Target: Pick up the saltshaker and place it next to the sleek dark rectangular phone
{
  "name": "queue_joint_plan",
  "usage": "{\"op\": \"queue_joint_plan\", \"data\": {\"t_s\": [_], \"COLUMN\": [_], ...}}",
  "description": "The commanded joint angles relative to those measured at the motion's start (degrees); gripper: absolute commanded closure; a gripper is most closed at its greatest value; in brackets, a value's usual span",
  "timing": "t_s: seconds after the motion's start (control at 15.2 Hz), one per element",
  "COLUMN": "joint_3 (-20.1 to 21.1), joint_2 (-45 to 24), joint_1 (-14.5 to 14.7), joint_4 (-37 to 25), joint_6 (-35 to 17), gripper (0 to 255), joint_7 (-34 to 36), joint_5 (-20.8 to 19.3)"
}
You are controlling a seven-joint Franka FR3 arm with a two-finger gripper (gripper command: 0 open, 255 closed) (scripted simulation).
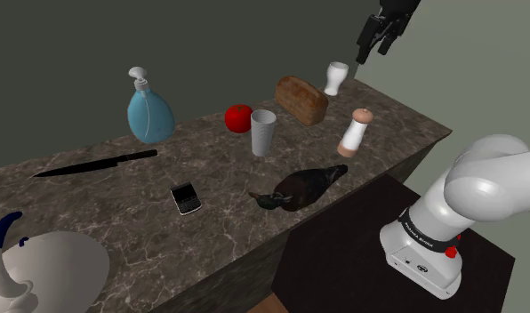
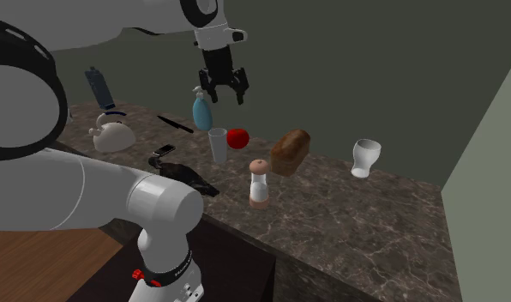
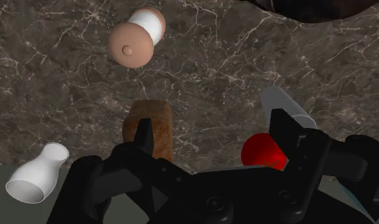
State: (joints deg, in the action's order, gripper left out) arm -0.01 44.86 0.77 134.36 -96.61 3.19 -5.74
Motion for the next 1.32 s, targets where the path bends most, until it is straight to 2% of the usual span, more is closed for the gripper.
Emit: {"op": "queue_joint_plan", "data": {"t_s": [0.0,0.53,0.99,1.25], "joint_3": [0.0,-7.39,-14.3,-15.38], "joint_2": [0.0,-2.36,-8.64,-10.71], "joint_1": [0.0,-3.32,-6.25,-6.5], "joint_4": [0.0,10.37,16.67,18.69], "joint_6": [0.0,-11.49,-22.71,-26.64], "gripper": [0,0,0,0], "joint_7": [0.0,-2.98,-6.21,-6.61], "joint_5": [0.0,-1.7,-2.97,-3.19]}}
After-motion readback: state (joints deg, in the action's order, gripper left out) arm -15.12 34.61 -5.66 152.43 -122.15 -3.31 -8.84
